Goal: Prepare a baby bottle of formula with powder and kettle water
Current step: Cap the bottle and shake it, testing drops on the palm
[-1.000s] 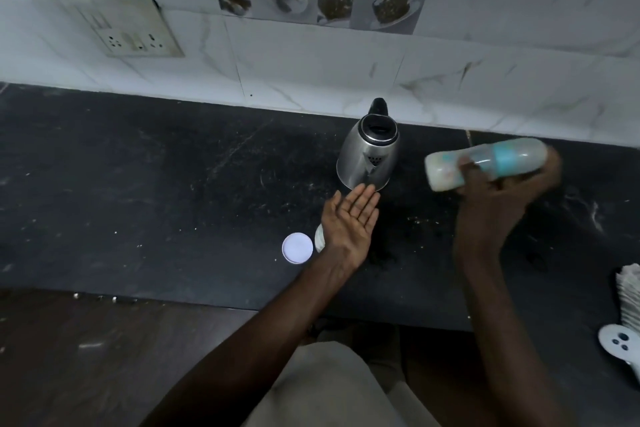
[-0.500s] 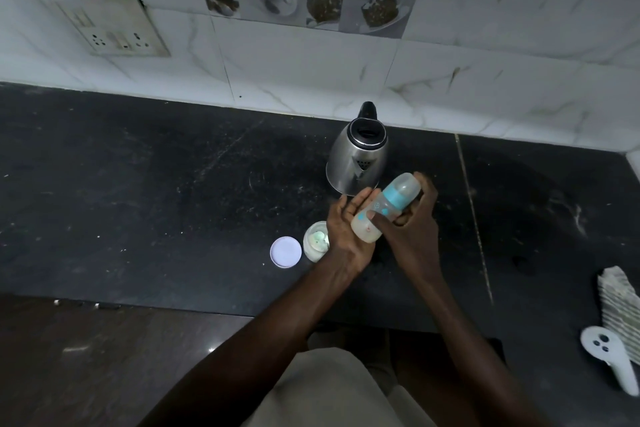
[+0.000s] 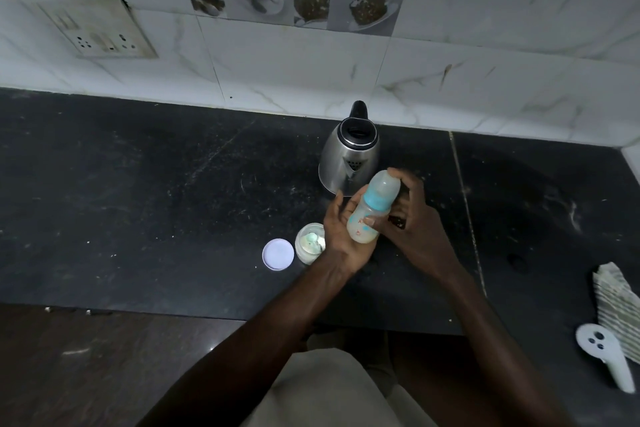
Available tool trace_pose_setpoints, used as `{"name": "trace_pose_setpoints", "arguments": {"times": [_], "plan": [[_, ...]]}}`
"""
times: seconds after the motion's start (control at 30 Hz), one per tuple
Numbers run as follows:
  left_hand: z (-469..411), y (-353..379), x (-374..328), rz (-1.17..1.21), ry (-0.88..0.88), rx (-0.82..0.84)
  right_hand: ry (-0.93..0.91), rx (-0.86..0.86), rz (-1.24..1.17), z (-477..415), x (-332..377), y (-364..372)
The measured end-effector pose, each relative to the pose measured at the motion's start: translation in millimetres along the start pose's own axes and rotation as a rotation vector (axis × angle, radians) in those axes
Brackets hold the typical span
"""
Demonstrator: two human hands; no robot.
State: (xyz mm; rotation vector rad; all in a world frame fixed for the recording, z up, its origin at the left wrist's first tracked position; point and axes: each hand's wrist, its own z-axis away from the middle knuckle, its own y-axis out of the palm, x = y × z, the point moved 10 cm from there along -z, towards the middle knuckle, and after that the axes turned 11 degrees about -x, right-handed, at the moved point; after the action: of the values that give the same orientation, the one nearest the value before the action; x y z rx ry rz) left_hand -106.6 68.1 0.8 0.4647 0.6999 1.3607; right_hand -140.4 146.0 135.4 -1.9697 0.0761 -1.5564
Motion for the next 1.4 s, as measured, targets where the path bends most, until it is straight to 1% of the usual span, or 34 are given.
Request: {"name": "trace_pose_setpoints", "arguments": {"times": [0.07, 0.1, 0.13, 0.23, 0.27, 0.33, 0.37, 0.4, 0.43, 0.5, 0.53, 0.57, 0.63, 0.67, 0.73, 0.8, 0.9, 1.07, 1.27, 1.33, 1.37, 1.4], "plan": [[0, 2, 1, -0.019, 0.014, -0.001, -0.050, -0.025, 0.033, -6, 12, -12], [-1, 2, 0, -0.042, 0.031, -0.005, -0.068, -0.072, 0.045, -8, 19, -24], [-1, 3, 0, -0.058, 0.041, -0.001, -0.091, -0.147, 0.049, -9, 26, -37], [-6, 4, -3, -0.088, 0.068, 0.002, -0.145, -0.453, 0.033, 4, 35, -66], [-6, 6, -2, -0.085, 0.064, 0.012, -0.117, -0.488, 0.043, 10, 32, -63], [-7, 5, 0, -0.080, 0.050, 0.021, -0.067, -0.394, 0.160, 17, 23, -42], [-7, 4, 1, -0.080, 0.049, 0.021, -0.078, -0.363, 0.223, 20, 21, -39], [-7, 5, 1, -0.085, 0.052, 0.025, -0.082, -0.394, 0.243, 21, 22, -44], [-7, 5, -1, -0.089, 0.059, 0.031, -0.077, -0.483, 0.211, 22, 26, -56], [-6, 5, -3, -0.101, 0.064, 0.046, -0.057, -0.696, 0.058, 27, 29, -79], [-4, 4, -2, -0.094, 0.061, 0.047, -0.023, -0.731, 0.026, 28, 28, -78], [-4, 3, 1, -0.081, 0.051, 0.049, 0.027, -0.686, 0.047, 27, 25, -68], [-3, 3, 6, -0.078, 0.029, 0.049, 0.067, -0.532, 0.121, 29, 16, -43], [-4, 4, 5, -0.084, 0.031, 0.046, 0.067, -0.537, 0.109, 31, 14, -43], [-4, 7, 1, -0.112, 0.049, 0.056, 0.051, -0.650, 0.023, 31, 17, -59], [1, 7, -1, -0.114, 0.060, 0.078, 0.033, -0.699, -0.010, 27, 25, -68], [2, 5, 0, -0.095, 0.050, 0.064, 0.020, -0.646, -0.003, 22, 30, -59], [0, 13, -1, -0.057, 0.050, 0.121, 0.026, -0.584, -0.025, 19, 22, -51], [4, 12, 2, -0.094, 0.052, 0.099, 0.030, -0.532, -0.017, 16, 29, -55], [5, 10, 4, -0.111, 0.050, 0.084, 0.026, -0.572, -0.029, 15, 36, -78], [6, 9, 4, -0.114, 0.055, 0.081, 0.009, -0.646, -0.068, 19, 43, -96], [6, 7, 3, -0.118, 0.056, 0.077, -0.017, -0.761, -0.128, 27, 50, -113]]}}
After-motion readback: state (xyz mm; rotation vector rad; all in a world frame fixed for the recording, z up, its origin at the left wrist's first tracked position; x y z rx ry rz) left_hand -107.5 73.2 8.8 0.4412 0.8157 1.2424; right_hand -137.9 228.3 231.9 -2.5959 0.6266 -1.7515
